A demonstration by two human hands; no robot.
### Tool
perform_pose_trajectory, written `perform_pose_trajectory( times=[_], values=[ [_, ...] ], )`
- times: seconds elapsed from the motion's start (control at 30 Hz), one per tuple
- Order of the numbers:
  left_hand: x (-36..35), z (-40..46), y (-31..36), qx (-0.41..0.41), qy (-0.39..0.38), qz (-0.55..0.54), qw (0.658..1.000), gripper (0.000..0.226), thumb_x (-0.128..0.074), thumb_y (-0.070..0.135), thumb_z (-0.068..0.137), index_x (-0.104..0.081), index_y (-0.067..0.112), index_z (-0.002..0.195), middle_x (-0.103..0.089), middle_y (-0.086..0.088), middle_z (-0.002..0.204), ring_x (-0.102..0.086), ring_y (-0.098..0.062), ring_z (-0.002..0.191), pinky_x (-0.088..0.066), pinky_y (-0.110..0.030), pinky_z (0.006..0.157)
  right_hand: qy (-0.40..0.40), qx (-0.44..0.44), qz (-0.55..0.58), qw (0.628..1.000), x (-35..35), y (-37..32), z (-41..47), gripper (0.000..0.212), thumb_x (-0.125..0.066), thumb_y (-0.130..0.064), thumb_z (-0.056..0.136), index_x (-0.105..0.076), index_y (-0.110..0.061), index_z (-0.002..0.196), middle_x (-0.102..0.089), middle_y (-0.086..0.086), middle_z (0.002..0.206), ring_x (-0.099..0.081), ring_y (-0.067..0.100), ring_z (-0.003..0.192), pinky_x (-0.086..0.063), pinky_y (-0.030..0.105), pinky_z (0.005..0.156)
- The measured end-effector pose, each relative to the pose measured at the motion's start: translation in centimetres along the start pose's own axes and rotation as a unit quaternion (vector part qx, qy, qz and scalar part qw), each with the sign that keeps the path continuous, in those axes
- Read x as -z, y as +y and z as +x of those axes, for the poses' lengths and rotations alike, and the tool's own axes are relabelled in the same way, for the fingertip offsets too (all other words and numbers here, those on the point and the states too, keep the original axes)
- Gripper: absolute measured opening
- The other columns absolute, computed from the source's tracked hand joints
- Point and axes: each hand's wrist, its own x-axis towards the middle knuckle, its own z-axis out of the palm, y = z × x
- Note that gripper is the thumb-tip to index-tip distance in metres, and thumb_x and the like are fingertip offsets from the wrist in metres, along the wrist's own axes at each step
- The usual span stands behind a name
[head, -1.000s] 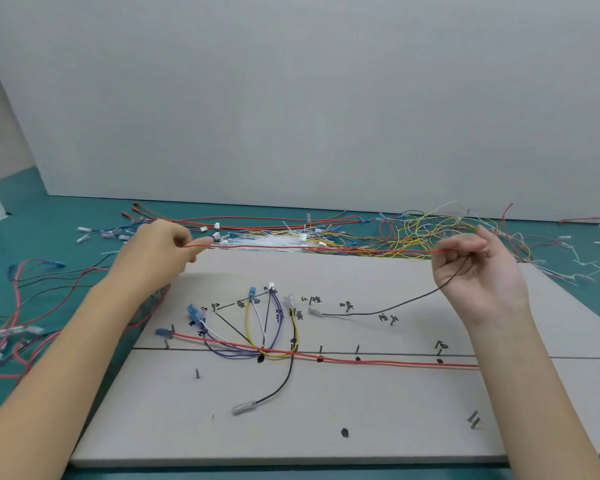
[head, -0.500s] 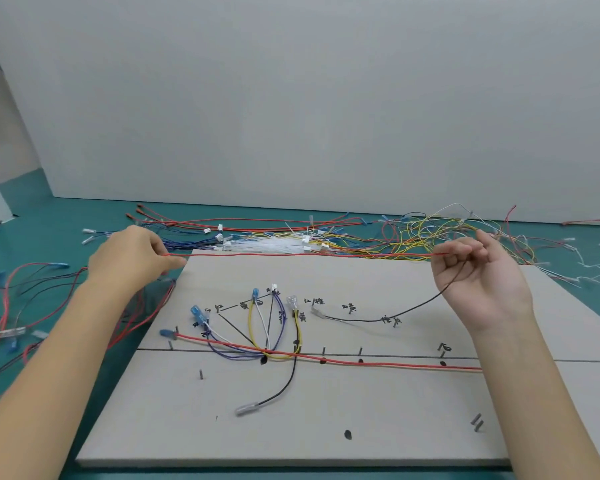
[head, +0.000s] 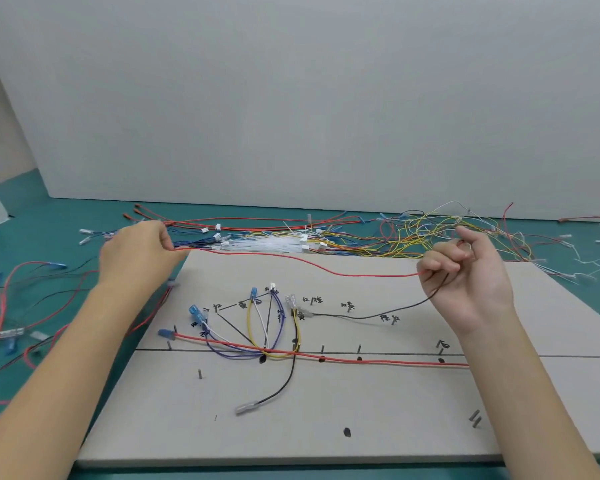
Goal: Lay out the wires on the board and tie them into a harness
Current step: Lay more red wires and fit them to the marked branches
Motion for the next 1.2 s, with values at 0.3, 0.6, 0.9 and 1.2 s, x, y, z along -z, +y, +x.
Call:
perform_pose_trajectory(
  times=[0.3, 0.6, 0.9, 1.2],
  values=[
    [-0.3, -2.4, 4.1, -0.158, -0.051, -0.047, 0.985, 0.046, -0.063, 0.025, 0.085, -0.030, 0.016, 0.053, -0.036, -0.001, 0.051, -0.037, -0.021, 0.056, -0.026, -0.031, 0.052, -0.087, 0.045, -0.358, 0.929, -1.2, 3.3, -1.3, 0.040, -0.067, -0.024, 0.080, -0.035, -0.021, 0.057, -0.029, -0.005, 0.047, -0.017, 0.009, 0.035, -0.017, 0.015, 0.036],
    [-1.0, -4.1, 6.0, -0.164, -0.084, -0.047, 0.982, 0.041, -0.057, 0.027, 0.086, -0.032, 0.019, 0.055, -0.035, -0.001, 0.059, -0.038, -0.027, 0.062, -0.029, -0.031, 0.055, -0.205, 0.174, -0.738, 0.619, -2.5, 8.7, -2.8, 0.049, -0.067, -0.070, 0.065, -0.063, -0.039, 0.103, -0.057, -0.020, 0.081, -0.057, -0.002, 0.079, -0.049, 0.028, 0.073],
    [-1.3, -4.6, 6.4, -0.174, -0.079, -0.066, 0.979, 0.043, -0.061, 0.028, 0.085, -0.031, 0.017, 0.056, -0.036, -0.001, 0.057, -0.037, -0.025, 0.062, -0.028, -0.032, 0.055, -0.283, 0.179, -0.776, 0.535, -3.2, 10.6, -3.0, 0.019, -0.054, -0.036, 0.095, -0.071, -0.031, 0.101, -0.069, -0.010, 0.084, -0.058, 0.013, 0.081, -0.050, 0.035, 0.072],
    [-1.1, -3.9, 5.8, -0.150, -0.064, -0.081, 0.983, 0.043, -0.064, 0.034, 0.083, -0.036, 0.018, 0.055, -0.041, 0.001, 0.056, -0.041, -0.018, 0.058, -0.029, -0.029, 0.052, -0.337, 0.090, -0.656, 0.670, -2.9, 10.2, -2.7, 0.023, -0.065, -0.037, 0.089, -0.071, -0.024, 0.072, -0.047, 0.013, 0.063, -0.034, 0.016, 0.057, -0.029, 0.028, 0.056]
  ],
)
